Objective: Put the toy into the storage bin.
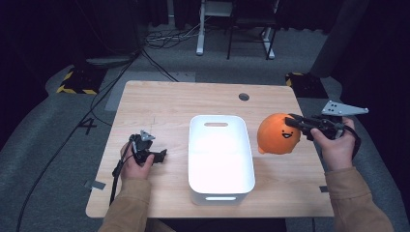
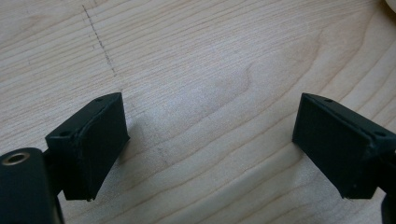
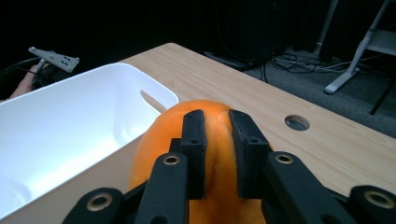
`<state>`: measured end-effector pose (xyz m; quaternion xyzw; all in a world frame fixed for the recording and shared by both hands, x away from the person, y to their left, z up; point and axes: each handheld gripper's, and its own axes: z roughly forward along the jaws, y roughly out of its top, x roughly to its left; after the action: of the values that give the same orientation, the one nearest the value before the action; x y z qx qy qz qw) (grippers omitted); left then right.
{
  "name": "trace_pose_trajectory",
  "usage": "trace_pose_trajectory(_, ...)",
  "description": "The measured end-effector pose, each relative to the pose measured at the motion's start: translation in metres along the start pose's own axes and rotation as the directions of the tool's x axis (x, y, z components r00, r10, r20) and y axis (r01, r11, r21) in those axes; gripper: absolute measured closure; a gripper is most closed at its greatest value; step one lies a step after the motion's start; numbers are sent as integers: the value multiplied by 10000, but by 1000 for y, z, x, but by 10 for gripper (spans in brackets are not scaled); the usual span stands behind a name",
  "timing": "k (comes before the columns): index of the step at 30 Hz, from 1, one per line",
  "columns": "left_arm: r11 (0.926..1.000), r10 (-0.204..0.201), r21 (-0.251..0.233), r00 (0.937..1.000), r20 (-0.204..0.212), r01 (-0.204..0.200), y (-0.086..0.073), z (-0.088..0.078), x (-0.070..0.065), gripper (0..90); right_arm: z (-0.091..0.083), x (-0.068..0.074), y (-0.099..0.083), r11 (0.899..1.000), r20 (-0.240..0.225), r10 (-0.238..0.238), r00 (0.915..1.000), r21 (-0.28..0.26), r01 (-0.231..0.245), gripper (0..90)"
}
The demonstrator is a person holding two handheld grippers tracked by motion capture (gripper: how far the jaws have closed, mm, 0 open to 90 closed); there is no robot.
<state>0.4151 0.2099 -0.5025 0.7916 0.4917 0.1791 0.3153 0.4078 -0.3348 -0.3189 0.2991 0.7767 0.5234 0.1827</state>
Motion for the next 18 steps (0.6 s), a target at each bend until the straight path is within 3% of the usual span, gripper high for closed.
trace_pose_trajectory(18,10000,-18,-17,10000,-7,18,0,0,0,106,-14,19,53,9939,-377,-899,9952,-669,872,789)
